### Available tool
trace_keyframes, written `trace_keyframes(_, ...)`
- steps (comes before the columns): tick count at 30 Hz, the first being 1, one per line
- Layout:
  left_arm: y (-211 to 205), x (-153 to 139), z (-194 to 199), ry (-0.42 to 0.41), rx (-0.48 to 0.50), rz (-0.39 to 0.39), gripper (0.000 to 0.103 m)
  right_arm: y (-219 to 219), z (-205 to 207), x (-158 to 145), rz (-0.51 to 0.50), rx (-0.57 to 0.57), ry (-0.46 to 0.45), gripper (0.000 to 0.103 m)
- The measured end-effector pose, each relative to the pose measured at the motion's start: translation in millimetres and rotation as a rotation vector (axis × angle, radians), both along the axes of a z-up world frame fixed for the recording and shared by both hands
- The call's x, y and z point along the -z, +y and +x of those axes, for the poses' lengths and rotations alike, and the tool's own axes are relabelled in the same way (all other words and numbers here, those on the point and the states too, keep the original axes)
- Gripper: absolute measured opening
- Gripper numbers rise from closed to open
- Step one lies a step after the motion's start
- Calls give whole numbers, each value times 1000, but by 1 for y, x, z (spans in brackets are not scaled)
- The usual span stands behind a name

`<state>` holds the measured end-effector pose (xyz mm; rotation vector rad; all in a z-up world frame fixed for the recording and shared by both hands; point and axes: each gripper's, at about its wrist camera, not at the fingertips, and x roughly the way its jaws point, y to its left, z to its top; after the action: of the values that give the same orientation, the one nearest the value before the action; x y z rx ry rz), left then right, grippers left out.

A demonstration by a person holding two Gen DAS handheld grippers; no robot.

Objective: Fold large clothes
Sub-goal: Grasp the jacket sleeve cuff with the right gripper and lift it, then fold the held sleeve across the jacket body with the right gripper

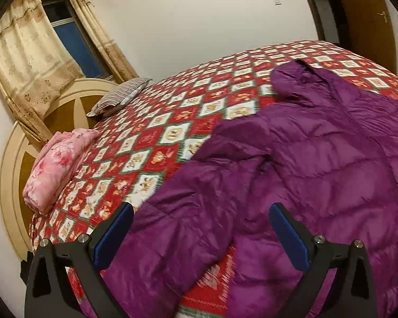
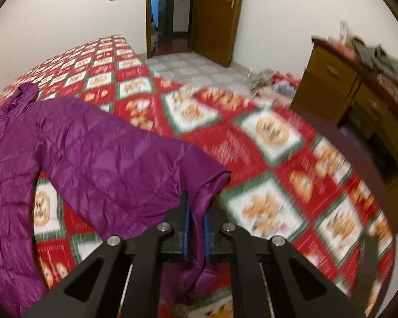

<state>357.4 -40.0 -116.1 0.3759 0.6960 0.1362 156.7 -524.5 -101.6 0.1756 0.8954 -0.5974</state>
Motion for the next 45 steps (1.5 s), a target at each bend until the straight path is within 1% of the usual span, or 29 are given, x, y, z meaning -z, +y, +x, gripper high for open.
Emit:
trace_keyframes(4, 13, -8, 15, -11, -34, -8, 102, 11, 30, -34, -89, -42, -40, 9)
trace_keyframes(7, 20, -10, 22, -19, -50, -15, 102, 37, 59, -56, -140, -100, -79, 8)
trace_keyframes(11, 25, -7, 32, -19, -65, -17, 102, 80, 95, -68, -179, -194, -107, 8)
trace_keyframes(15, 29, 0, 38, -12, -70, -17, 102, 125, 127, -67, -195, -284, -124, 8)
trace_keyframes(20, 34, 8, 42, -18, -67, -3, 102, 188, 163, -59, -218, -414, -127, 8)
trace_keyframes(23, 39, 12, 47, -21, -75, 14, 102, 216, 179, -55, -231, -477, -120, 8)
trace_keyframes(25, 42, 14, 52, -24, -84, 19, 102, 236, 192, -47, -236, -517, -116, 8)
trace_keyframes(28, 47, 18, 59, -15, -96, 5, 102, 258, 206, -40, -237, -553, -111, 8)
trace_keyframes(31, 51, 22, 62, -10, -105, -6, 102, 289, 223, -27, -241, -601, -110, 8)
trace_keyframes(34, 54, 27, 62, -11, -114, -7, 102, 320, 229, -19, -245, -649, -107, 8)
trace_keyframes(38, 59, 29, 62, -24, -125, 19, 102, 360, 239, -3, -244, -718, -106, 8)
trace_keyframes(42, 66, 30, 65, -15, -144, 26, 102, 394, 250, 17, -218, -766, -103, 8)
trace_keyframes(45, 63, 29, 65, -17, -148, 35, 102, 408, 256, 29, -179, -801, -108, 15)
